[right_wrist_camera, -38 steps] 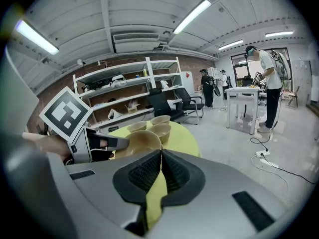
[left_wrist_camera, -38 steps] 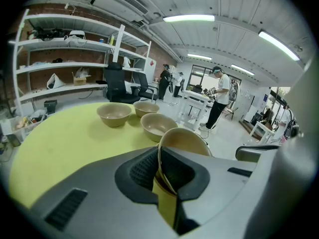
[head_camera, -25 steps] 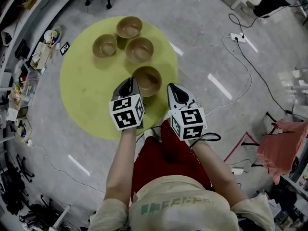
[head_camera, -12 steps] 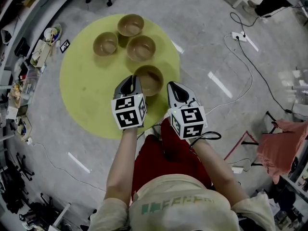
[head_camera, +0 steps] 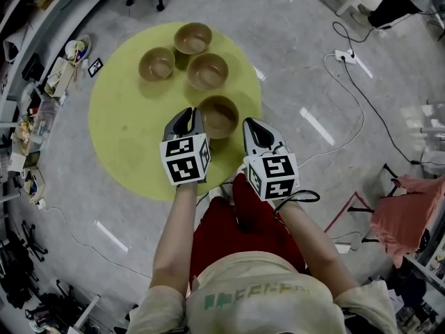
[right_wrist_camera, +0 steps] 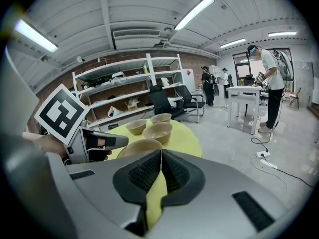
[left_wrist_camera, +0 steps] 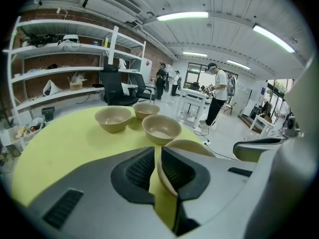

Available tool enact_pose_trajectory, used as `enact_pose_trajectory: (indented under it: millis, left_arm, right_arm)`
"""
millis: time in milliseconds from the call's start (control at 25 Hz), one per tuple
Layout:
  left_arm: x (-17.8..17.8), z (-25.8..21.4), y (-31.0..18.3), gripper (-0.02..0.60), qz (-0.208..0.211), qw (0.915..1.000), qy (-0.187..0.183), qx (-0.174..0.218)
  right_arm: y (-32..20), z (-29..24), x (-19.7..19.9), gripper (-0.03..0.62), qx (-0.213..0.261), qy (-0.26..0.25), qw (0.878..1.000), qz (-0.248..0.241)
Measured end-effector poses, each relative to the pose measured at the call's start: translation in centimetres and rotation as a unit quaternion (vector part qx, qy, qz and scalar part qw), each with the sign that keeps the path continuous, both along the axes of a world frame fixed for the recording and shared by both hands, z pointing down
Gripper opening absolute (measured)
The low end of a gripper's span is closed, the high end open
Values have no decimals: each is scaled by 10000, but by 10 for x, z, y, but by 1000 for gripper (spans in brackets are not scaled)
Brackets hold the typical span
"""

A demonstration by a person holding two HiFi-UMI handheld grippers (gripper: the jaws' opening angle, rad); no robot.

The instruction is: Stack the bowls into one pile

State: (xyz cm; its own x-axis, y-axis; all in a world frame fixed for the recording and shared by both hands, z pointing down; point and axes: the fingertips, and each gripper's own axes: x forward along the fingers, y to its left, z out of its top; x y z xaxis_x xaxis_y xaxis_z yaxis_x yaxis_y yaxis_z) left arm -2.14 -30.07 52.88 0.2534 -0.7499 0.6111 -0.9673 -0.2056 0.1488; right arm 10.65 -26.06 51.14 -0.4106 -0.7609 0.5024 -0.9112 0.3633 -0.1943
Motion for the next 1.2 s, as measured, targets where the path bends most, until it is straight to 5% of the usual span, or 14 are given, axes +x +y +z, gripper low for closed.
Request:
enact_pose_trajectory:
  millis: [1200]
  left_arm:
    - [-27, -83, 40, 29, 333, 9944, 467, 890]
  right_arm:
    - [33, -74, -12, 37, 792, 19, 9962, 372]
